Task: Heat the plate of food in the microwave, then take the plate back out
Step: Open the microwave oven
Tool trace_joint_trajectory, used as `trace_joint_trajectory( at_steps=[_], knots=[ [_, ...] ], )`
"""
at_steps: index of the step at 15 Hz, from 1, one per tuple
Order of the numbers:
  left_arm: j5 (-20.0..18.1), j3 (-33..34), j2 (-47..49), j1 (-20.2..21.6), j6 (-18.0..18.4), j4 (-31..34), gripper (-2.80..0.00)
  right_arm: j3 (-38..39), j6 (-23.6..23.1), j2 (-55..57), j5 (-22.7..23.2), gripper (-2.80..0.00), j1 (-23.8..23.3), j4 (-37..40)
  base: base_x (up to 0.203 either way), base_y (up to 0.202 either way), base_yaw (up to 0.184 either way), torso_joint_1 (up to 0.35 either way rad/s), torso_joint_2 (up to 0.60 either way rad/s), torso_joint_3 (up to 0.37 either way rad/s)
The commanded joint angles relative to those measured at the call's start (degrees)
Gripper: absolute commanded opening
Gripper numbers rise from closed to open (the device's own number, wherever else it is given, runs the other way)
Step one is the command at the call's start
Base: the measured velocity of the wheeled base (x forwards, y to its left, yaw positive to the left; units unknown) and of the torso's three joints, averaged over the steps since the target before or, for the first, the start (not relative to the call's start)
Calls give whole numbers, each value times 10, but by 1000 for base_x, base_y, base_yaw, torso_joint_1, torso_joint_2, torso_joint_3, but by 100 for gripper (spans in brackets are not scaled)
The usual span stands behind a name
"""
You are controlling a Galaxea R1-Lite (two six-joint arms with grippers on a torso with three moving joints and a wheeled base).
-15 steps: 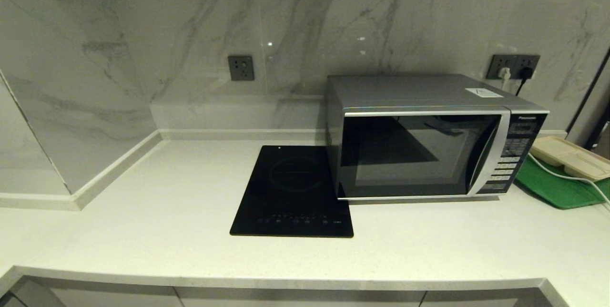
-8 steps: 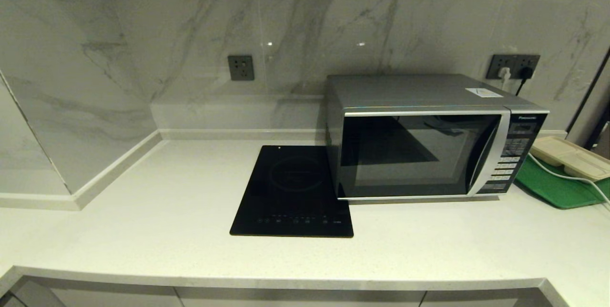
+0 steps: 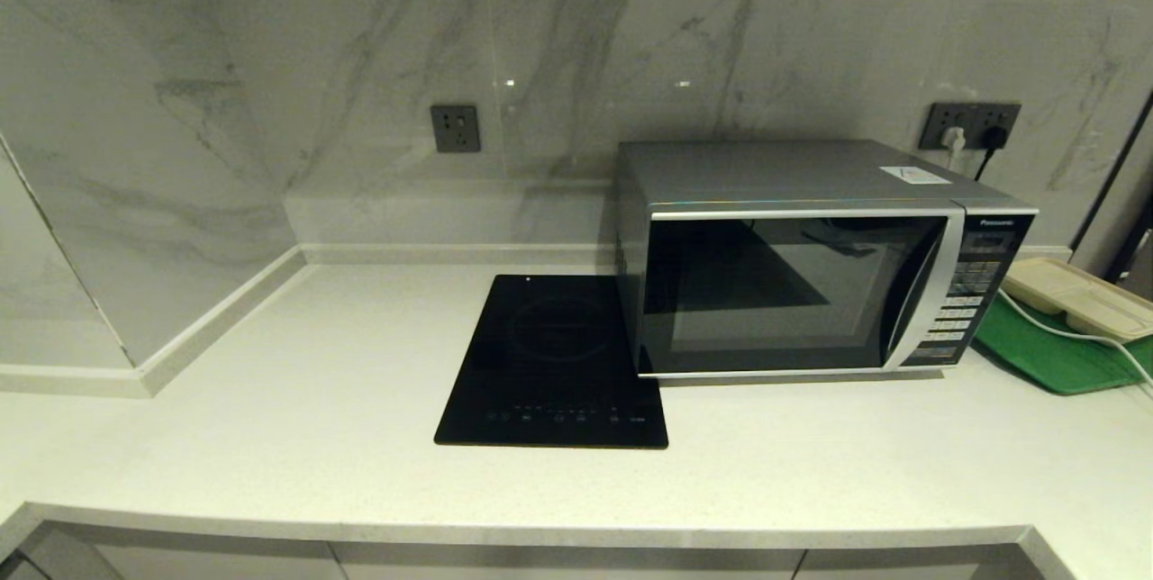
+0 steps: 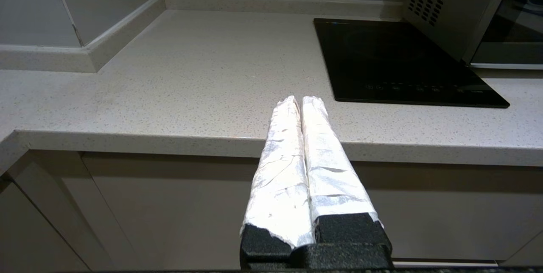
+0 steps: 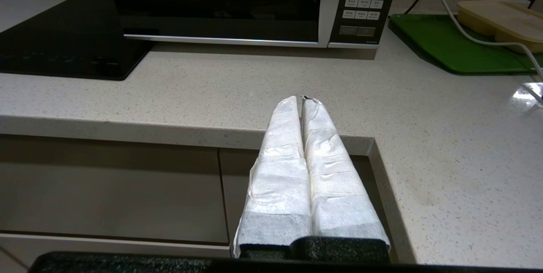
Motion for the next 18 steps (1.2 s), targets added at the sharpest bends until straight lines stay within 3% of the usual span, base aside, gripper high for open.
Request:
trace_joint_trajectory(
  at_steps=[1,5,8,12,14,18],
  knots=[
    [0,0,0,0,0,0,-280,-1,-3,0,-4,-280,0,1,0,0,0,0,0,0],
    [0,0,0,0,0,0,-280,-37,37,6,-24,-280,0,8,0,0,0,0,0,0],
    [0,0,0,0,0,0,-280,-223,81,106,-29,-280,1,50,0,0,0,0,0,0],
    [0,0,0,0,0,-1,-280,-385,80,322,-56,-280,-4,78,0,0,0,0,0,0],
    [1,0,0,0,0,-1,-280,-456,50,444,-133,-280,-6,84,0,0,0,0,0,0],
    [0,0,0,0,0,0,-280,-591,-6,674,-335,-280,-7,88,0,0,0,0,0,0]
  ],
)
